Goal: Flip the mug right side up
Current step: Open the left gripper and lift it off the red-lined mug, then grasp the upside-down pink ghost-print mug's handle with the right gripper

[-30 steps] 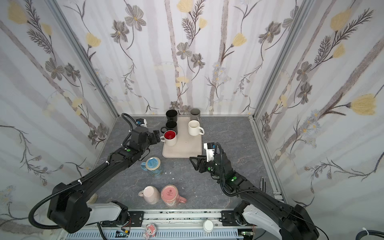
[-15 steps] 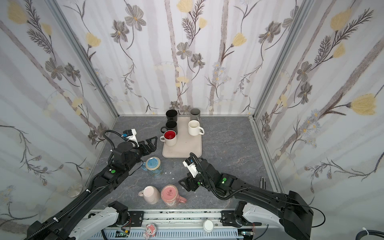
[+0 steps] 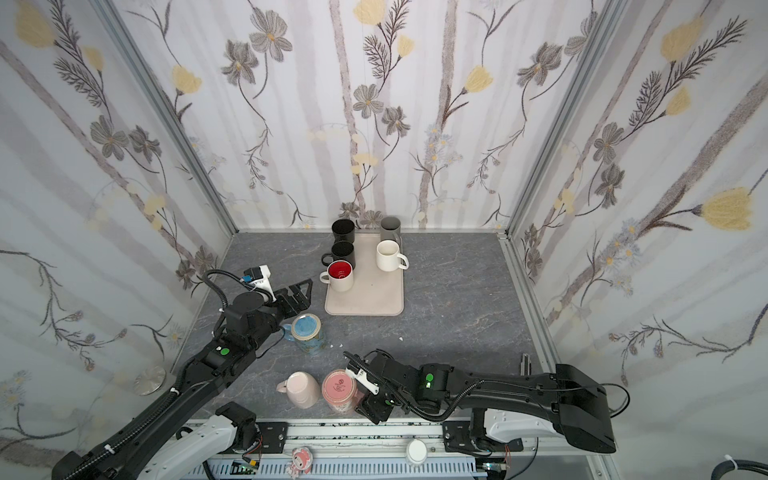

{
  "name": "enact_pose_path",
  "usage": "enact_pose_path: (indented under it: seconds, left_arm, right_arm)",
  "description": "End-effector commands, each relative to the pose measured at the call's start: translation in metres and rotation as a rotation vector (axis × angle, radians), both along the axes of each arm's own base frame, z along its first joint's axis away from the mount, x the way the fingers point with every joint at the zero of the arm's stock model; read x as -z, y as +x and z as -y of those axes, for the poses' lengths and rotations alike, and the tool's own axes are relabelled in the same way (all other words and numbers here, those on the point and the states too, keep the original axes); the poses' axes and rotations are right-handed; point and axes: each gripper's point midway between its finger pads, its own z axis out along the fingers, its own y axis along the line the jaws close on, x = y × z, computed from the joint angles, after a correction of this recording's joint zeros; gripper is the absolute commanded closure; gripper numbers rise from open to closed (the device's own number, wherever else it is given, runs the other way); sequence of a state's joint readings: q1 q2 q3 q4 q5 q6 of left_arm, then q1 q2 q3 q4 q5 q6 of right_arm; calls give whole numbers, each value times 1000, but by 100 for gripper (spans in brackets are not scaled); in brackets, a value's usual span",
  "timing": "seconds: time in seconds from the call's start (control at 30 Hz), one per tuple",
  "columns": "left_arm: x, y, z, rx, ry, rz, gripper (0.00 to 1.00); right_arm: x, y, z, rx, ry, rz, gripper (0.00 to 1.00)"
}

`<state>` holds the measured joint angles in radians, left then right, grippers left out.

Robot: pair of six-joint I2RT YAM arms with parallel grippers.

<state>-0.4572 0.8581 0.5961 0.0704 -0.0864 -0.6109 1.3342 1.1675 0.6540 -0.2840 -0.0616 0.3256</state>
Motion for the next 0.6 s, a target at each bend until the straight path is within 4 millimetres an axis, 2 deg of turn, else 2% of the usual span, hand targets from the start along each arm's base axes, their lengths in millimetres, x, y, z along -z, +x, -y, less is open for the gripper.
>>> enact_pose_path:
  seconds: [0.0, 0.57]
  left_arm:
    - [-2, 1, -4, -24, -14, 14, 0]
    - [8, -1, -3, -15, -4, -14, 0]
  right_arm:
    - [3, 5, 0, 3, -33, 75, 32]
    - [20, 12, -23, -60, -106, 177, 51]
